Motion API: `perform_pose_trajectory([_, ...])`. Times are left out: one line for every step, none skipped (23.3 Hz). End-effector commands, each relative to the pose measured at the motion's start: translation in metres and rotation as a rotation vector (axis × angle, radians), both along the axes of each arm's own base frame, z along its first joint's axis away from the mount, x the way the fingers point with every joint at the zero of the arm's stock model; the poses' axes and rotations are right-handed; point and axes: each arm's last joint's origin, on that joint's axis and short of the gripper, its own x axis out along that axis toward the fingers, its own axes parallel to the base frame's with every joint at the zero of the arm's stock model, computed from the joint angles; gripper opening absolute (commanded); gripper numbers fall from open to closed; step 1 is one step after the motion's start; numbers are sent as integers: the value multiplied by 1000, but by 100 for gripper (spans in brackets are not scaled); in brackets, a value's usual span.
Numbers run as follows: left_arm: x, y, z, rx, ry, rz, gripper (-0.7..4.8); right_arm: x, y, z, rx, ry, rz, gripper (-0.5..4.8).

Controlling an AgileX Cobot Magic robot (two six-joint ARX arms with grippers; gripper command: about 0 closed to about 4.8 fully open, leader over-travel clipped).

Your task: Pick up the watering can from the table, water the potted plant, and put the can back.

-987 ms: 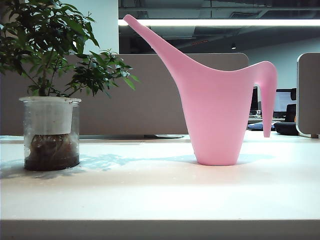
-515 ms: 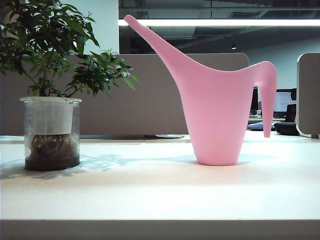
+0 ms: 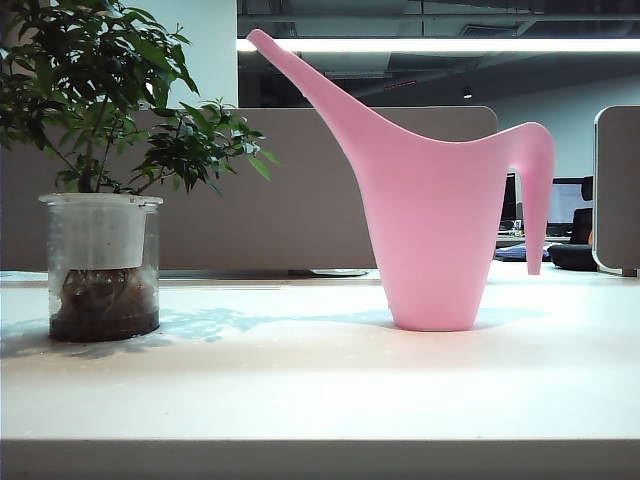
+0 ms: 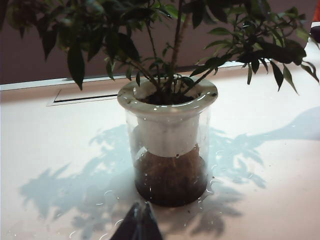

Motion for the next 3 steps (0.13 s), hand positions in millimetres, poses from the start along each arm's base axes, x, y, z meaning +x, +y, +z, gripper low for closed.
perform_pose_trajectory([0,0,2,1,-13,3,-5,0,0,-1,-1,-10,1,-5])
perform_pose_trajectory([0,0,2,1,-13,3,-5,0,0,-1,-1,-10,1,-5])
perform_pose_trajectory([0,0,2,1,-13,3,-5,0,0,0,-1,-10,1,-5])
